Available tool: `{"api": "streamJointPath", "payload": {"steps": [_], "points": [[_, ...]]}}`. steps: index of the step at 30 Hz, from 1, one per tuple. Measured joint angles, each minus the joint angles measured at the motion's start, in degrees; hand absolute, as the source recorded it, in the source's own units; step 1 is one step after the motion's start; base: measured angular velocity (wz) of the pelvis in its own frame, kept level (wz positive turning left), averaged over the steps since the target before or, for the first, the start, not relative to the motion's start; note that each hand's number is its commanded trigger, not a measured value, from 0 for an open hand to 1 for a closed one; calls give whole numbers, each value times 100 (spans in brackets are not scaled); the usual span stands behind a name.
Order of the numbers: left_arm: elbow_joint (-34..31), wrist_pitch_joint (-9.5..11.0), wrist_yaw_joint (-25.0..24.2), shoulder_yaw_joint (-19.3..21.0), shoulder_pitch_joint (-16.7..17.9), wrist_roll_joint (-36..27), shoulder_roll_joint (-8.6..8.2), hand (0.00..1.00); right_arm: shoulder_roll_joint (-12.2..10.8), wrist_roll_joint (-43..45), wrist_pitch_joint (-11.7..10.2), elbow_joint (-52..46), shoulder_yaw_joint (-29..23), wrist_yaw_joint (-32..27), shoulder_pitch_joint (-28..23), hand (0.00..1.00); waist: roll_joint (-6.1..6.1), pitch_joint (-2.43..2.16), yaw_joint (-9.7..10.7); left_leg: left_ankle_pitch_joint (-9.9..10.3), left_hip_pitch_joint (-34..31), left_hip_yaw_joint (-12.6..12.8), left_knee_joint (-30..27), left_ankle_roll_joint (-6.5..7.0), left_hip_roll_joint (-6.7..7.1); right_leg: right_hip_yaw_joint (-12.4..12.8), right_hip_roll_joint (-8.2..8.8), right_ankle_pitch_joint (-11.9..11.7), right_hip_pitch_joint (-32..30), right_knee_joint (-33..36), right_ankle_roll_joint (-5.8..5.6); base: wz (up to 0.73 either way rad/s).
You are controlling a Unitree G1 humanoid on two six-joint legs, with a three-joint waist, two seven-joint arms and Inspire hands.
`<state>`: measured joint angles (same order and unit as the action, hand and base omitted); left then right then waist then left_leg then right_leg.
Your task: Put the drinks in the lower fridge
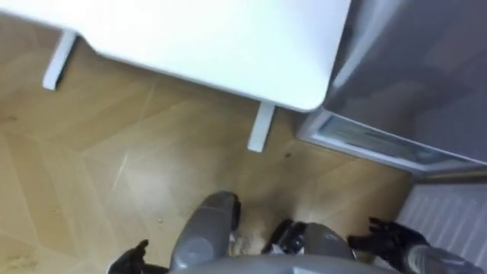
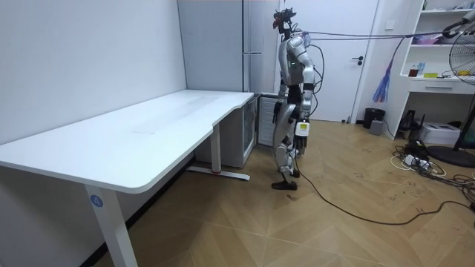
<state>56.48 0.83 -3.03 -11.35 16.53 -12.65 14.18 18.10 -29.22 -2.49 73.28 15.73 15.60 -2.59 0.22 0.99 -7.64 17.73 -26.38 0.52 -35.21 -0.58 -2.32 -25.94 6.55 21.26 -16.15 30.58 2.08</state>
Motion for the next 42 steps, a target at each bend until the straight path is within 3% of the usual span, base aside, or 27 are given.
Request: {"api": "streamJointPath", "payload": {"steps": [2, 5, 8, 10, 17, 22, 27, 31, 38, 42], "points": [[119, 8, 49, 192, 0, -2, -30, 0, -262, -112, -2, 12, -188, -6, -166, 0, -110, -58, 107, -10, 537, 184, 381, -7, -7, 156, -68, -87, 421, -334, -48, -30], [145, 11, 223, 233, -8, -11, -37, 0, -353, -131, -4, 4, -243, 6, -240, 0, -211, -36, 288, -20, 1174, 406, 755, -1, -3, 266, -85, -154, 892, -684, -110, -28], [146, 8, 376, 239, -72, 221, -36, 0, -398, -153, 2, -125, -237, -6, -336, 0, -262, -69, 334, -21, 1534, 590, 956, 2, 2, 537, -129, -210, 1131, -863, -168, -39], [170, -14, 448, 240, -77, 318, -35, 0, -433, -193, -5, -229, -235, -18, -407, 0, -244, -74, 438, -22, 1719, 607, 1100, 2, 2, 558, -173, -296, 1319, -1014, -200, -18], [364, -94, 539, 267, -178, 743, -48, 0, -648, -155, 9, -194, -475, -41, -421, 0, -234, -13, 753, -22, 2306, 644, 1479, 3, 6, 645, -314, -555, 1944, -1664, -288, -2], [374, -115, 543, 342, -203, 1118, -69, 0, -696, -182, 9, -113, -502, -43, -422, 0, -213, -8, 776, -24, 2567, 725, 1654, 6, 23, 854, -379, -622, 2123, -1818, -304, -16], [470, -175, 632, 468, -204, 1120, -128, 0, -711, -172, 8, 49, -711, -17, -412, 0, -237, -26, 892, -79, 2709, 721, 1809, 35, 72, 920, -373, -680, 2230, -1944, -327, -2], [560, -246, 630, 474, -251, 1117, -156, 0, -723, -178, 14, 161, -868, 55, -418, 0, -233, -28, 913, -109, 2843, 734, 1899, 54, 103, 1157, -377, -713, 2304, -2015, -335, -9], [640, -323, 640, 528, -321, 1116, -157, 0, -740, -117, 136, 163, -993, -148, -412, 0, -256, -32, 925, -126, 2903, 740, 1900, 75, 103, 1182, -378, -742, 2341, -1998, -334, -4], [646, -337, 683, 834, -327, 1106, -197, 0, -752, 258, 240, 136, -1322, -366, -413, 0, -267, -34, 949, -166, 2933, 747, 1924, 85, 107, 1257, -381, -773, 2357, -1998, -333, -1]]}}
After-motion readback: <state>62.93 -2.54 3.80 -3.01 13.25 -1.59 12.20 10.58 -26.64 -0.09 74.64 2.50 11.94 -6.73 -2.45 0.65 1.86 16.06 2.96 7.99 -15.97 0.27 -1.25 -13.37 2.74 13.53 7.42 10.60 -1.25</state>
